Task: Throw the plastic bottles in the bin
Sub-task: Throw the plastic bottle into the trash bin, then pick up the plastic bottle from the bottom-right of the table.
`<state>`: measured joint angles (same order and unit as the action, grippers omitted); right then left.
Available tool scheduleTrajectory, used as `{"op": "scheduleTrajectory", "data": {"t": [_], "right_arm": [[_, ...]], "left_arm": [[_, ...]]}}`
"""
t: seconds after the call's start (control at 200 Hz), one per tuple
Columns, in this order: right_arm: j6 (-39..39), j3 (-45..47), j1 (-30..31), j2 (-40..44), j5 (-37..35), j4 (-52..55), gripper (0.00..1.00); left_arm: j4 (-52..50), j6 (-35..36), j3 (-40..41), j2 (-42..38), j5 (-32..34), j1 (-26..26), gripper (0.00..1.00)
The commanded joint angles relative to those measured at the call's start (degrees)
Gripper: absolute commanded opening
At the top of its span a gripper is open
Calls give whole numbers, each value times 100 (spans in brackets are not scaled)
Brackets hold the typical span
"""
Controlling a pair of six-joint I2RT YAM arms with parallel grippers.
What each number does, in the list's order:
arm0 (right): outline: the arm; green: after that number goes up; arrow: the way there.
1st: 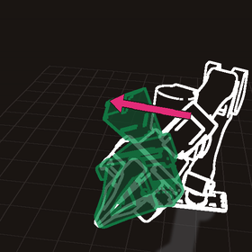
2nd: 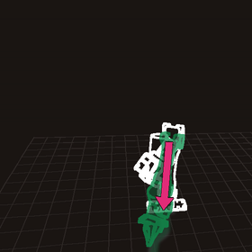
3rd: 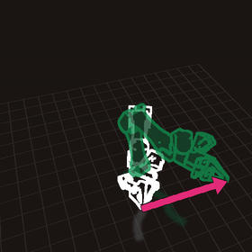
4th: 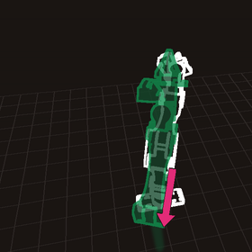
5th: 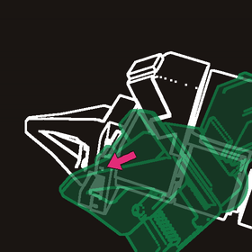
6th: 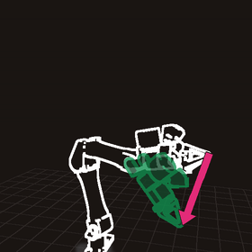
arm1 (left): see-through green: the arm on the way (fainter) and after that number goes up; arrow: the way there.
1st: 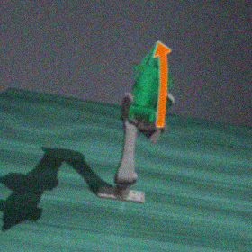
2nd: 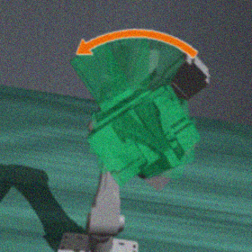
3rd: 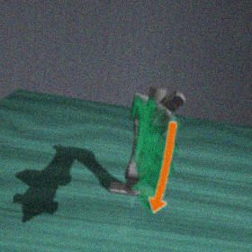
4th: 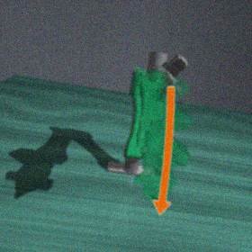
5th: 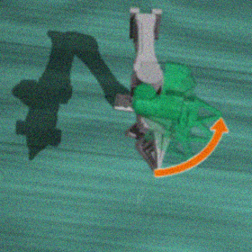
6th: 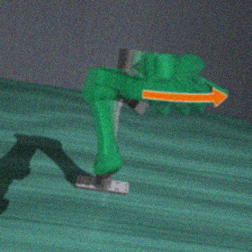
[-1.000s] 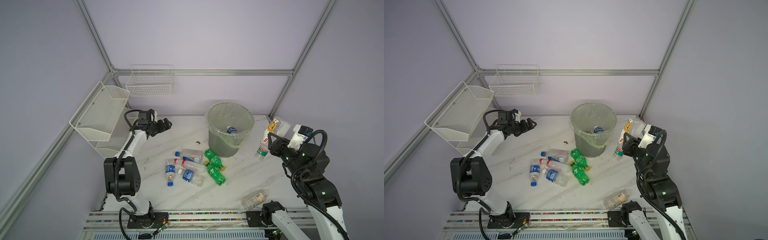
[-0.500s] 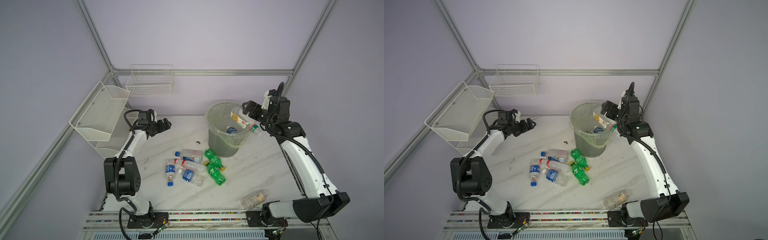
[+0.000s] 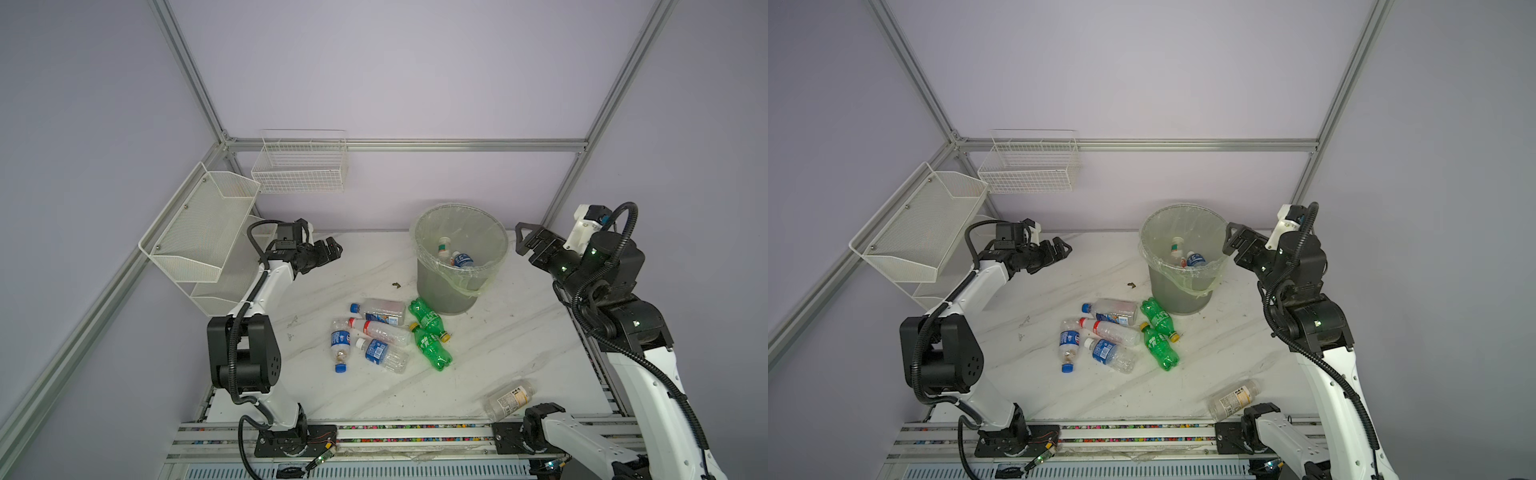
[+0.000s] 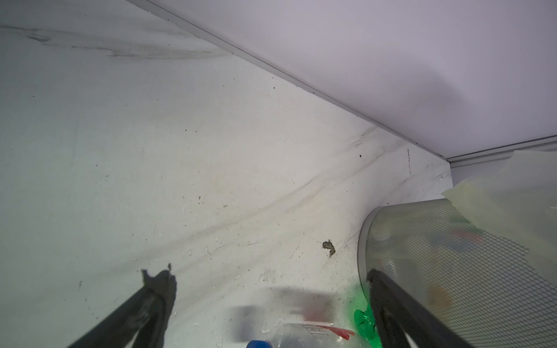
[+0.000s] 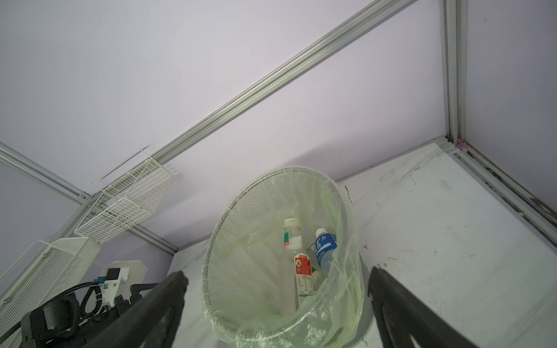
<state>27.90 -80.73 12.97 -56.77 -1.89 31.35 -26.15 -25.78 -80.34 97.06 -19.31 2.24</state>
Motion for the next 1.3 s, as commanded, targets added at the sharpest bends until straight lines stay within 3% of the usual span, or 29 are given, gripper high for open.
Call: {"op": "scheduleTrajectory", "data": {"t": [0.0,0.285,0.515,0.82,0.92,1.295], "right_arm": [[223,200,7,-42,-184,188,97],[467,406,8,-146,-573,333,97],[439,646,-159,-338,-457,356,97],[23,926,-1181,-537,273,303,97],[33,978,-1607,-613,774,186,97],[-52,1488,-2537,-644,1414,-174,97]], "left_arm": [[144,56,171,-290,-106,56,100],[193,-36,205,-347,-270,47,100],[279,52,312,-466,-259,-21,100],[106,597,202,-598,-16,-568,100],[92,487,30,-607,-224,-654,100],[-148,374,-93,-953,-473,-960,100]]}}
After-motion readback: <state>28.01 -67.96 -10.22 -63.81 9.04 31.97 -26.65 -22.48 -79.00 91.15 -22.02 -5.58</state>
